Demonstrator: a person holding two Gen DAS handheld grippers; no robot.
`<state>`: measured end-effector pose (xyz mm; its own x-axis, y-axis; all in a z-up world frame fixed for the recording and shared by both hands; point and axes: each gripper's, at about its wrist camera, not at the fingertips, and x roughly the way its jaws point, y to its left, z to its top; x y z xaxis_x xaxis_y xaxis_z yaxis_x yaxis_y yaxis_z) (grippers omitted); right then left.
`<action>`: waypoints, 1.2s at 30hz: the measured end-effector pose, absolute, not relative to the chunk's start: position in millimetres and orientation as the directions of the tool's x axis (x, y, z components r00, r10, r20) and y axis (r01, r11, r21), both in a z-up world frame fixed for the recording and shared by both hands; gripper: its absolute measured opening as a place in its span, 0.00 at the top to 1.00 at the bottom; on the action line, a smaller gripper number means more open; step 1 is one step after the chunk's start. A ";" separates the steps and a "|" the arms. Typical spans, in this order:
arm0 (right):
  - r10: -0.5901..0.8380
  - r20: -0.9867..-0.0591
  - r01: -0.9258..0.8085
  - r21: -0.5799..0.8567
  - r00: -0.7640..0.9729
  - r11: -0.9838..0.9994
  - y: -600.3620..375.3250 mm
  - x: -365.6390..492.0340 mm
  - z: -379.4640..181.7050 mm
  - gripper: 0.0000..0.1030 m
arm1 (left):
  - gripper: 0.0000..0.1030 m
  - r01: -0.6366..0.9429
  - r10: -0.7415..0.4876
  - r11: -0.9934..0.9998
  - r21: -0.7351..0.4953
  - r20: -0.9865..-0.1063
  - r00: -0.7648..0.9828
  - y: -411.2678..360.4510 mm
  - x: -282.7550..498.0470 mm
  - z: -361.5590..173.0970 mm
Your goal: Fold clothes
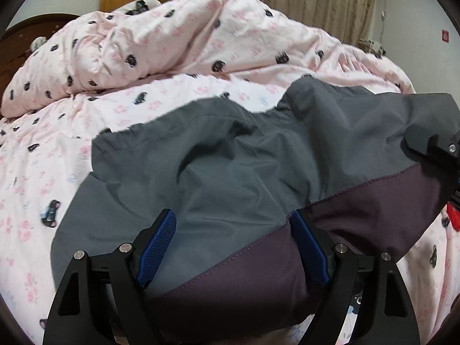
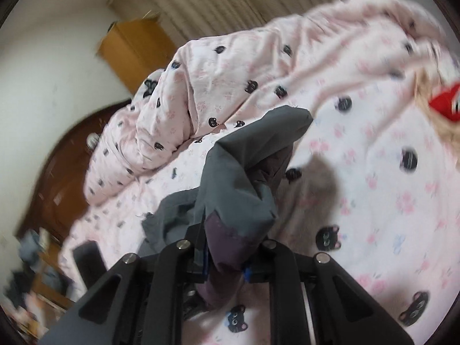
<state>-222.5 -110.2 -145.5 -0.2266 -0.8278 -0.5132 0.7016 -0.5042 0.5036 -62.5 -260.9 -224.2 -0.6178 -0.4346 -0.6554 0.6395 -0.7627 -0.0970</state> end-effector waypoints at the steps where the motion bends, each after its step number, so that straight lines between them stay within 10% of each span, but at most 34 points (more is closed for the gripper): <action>1: -0.825 -0.516 0.696 0.504 -0.232 -0.511 -108.8 -223.9 -146.1 0.84 | 0.23 0.644 -0.447 -0.759 -0.095 -0.644 -0.621 -258.8 -59.0 -220.0; 21: -0.775 -0.553 0.775 0.328 -0.305 -0.539 -114.3 -208.5 -136.1 0.84 | 0.24 0.610 -0.396 -0.768 -0.196 -0.604 -0.692 -279.4 -51.1 -187.9; 36: -0.747 -0.592 0.802 0.267 -0.302 -0.535 -108.9 -209.4 -148.2 0.84 | 0.22 0.665 -0.333 -0.737 -0.121 -0.791 -0.514 -340.4 -147.9 -231.6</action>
<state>-209.4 -108.9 -148.2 -0.3016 -0.7475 -0.5919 0.8019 -0.5347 0.2667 -147.9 -340.4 -231.6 -0.5138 -0.3333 -0.7905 0.6647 -0.7372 -0.1212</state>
